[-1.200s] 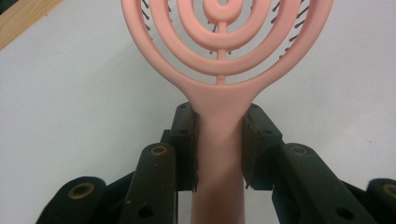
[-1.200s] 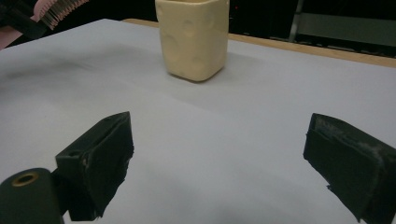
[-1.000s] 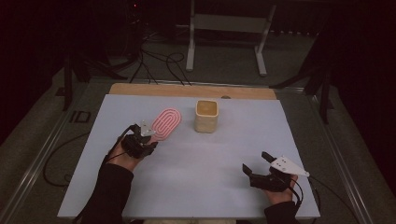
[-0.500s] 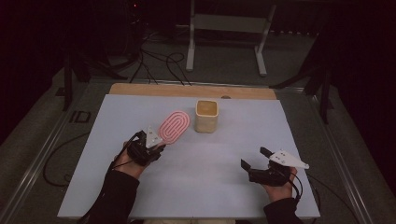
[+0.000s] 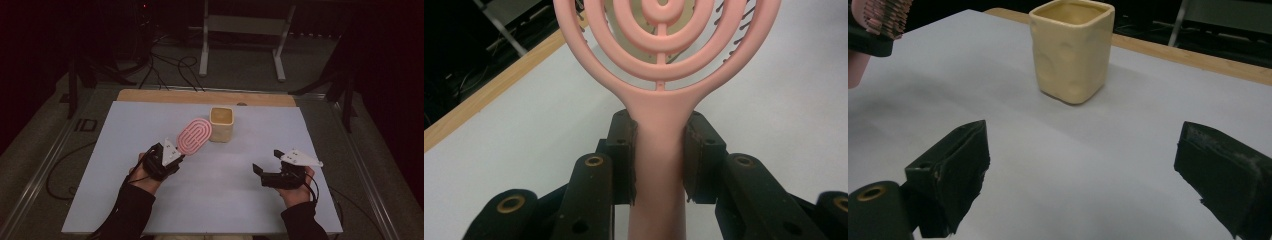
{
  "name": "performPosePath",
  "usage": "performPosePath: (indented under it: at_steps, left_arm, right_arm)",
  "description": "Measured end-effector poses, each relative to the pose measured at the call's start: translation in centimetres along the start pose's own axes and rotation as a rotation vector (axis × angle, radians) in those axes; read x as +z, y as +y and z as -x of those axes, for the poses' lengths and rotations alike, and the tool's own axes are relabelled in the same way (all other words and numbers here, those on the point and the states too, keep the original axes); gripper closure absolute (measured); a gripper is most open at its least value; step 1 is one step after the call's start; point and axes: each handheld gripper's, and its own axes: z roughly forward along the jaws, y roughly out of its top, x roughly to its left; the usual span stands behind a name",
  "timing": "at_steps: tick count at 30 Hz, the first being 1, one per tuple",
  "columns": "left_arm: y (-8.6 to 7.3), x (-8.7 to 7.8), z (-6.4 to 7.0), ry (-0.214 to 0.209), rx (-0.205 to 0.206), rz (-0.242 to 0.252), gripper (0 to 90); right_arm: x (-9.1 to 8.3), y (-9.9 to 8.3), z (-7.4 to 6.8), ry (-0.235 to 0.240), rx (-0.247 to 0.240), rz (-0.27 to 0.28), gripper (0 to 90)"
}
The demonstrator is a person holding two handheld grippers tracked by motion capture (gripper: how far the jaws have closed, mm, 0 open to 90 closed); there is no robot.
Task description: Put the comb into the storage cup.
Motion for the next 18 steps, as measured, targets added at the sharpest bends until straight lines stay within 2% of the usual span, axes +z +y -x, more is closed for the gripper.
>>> performPosePath:
  at_steps: [7,10,13,17,18]
  left_arm:
    - [0.0,0.0,0.3,0.009,0.011,0.015,70.3]
    - [0.1,0.1,0.5,0.014,0.015,0.018,70.3]
    - [0.0,0.1,0.5,0.017,0.015,0.021,70.3]
    - [0.1,0.2,0.7,0.034,0.018,0.024,70.3]
    - [0.1,0.3,0.8,0.041,0.015,0.028,70.3]
  right_arm:
    - [0.6,1.4,-0.2,0.011,-0.011,0.002,7.5]
    - [1.0,2.3,0.3,-0.006,-0.020,-0.001,7.5]
    - [1.1,2.5,0.4,-0.002,-0.019,-0.001,7.5]
    - [1.4,3.3,0.5,0.002,-0.015,-0.022,7.4]
    - [1.6,3.8,0.5,0.017,-0.010,-0.034,7.4]
